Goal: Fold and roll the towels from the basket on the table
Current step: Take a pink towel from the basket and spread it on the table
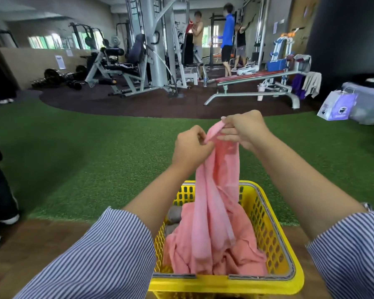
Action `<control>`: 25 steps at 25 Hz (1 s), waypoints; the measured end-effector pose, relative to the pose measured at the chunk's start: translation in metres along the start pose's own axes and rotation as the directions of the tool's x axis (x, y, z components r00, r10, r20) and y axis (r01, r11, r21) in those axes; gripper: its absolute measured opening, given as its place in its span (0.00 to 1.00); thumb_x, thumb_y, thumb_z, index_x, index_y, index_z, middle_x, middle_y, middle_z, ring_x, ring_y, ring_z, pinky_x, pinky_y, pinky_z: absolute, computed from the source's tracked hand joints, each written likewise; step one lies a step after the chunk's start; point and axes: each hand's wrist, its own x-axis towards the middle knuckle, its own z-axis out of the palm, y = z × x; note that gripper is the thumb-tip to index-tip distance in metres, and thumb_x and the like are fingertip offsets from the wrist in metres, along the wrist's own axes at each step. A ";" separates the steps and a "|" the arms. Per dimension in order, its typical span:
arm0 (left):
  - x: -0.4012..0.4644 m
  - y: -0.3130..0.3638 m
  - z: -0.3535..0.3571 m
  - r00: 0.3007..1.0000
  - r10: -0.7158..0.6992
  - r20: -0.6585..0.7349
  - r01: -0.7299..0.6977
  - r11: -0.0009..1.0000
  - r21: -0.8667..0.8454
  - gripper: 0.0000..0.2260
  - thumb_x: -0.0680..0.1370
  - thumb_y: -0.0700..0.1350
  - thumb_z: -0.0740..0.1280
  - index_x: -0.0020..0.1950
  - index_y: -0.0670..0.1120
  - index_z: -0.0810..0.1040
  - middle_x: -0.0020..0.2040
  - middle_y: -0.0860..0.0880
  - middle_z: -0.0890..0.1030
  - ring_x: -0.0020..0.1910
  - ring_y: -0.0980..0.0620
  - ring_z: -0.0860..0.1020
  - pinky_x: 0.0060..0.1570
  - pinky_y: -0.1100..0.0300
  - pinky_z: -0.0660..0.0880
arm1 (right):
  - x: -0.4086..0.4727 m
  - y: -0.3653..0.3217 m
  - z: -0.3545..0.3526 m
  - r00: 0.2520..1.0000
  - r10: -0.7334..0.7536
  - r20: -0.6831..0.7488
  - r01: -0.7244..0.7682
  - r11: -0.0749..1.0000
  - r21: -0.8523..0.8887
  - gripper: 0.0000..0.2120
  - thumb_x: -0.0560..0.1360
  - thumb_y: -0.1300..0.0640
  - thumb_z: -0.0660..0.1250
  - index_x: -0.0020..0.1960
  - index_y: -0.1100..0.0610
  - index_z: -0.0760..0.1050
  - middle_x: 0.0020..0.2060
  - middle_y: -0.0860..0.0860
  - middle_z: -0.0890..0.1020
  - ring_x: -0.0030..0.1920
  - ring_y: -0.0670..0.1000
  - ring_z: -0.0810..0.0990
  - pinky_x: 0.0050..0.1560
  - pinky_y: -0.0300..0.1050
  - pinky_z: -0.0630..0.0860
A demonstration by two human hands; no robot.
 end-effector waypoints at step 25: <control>0.006 -0.109 -0.117 0.918 -0.381 -0.110 0.391 0.826 0.407 0.12 0.71 0.34 0.61 0.47 0.47 0.79 0.41 0.45 0.78 0.44 0.42 0.77 0.40 0.57 0.70 | 0.014 0.046 -0.140 0.890 -0.332 -0.311 -0.038 0.626 -0.779 0.10 0.76 0.59 0.60 0.46 0.63 0.77 0.44 0.64 0.80 0.47 0.62 0.77 0.44 0.47 0.70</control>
